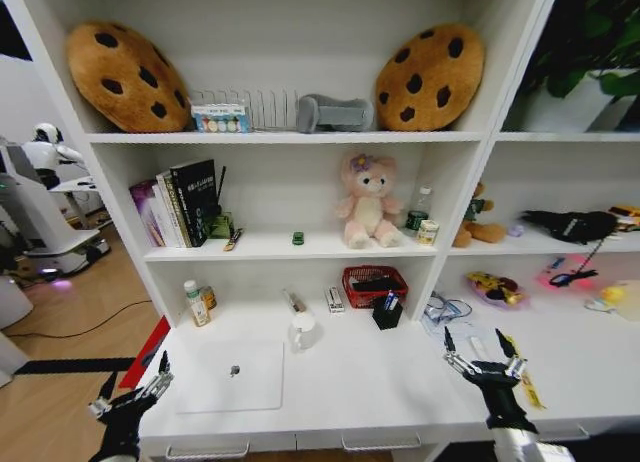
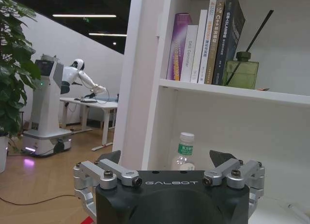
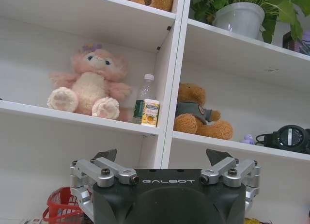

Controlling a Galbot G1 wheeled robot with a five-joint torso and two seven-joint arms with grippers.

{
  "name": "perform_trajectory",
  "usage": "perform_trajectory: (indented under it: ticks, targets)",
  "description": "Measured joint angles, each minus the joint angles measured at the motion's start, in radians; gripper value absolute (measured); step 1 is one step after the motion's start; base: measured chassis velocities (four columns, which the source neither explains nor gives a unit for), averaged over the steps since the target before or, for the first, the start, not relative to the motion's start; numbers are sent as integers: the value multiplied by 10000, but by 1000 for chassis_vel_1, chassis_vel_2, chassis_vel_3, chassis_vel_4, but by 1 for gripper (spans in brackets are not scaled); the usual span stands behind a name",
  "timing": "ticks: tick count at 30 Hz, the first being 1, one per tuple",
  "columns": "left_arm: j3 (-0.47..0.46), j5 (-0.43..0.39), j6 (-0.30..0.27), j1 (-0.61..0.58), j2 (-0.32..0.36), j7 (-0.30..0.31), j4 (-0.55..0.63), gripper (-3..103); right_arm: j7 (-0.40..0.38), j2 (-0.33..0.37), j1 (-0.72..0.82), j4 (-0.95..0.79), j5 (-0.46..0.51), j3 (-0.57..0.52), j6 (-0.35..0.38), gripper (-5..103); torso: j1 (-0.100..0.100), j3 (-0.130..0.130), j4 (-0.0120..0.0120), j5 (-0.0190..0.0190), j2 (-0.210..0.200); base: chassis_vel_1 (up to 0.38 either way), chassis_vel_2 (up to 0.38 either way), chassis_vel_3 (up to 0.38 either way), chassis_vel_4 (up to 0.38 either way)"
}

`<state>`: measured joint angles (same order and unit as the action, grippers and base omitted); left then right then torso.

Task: Organize the objects on the table.

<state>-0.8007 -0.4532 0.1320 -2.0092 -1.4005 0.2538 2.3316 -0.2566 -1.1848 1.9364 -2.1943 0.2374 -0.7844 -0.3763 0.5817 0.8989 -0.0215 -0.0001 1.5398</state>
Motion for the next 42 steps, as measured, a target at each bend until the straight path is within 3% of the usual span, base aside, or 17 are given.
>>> perform_trajectory:
  ticks: [42]
  targets:
    - [0, 0, -1, 0, 0, 0, 0, 100, 0, 0, -1, 0, 0, 0, 0, 100, 1, 1, 0, 0, -2, 115, -113, -113, 116]
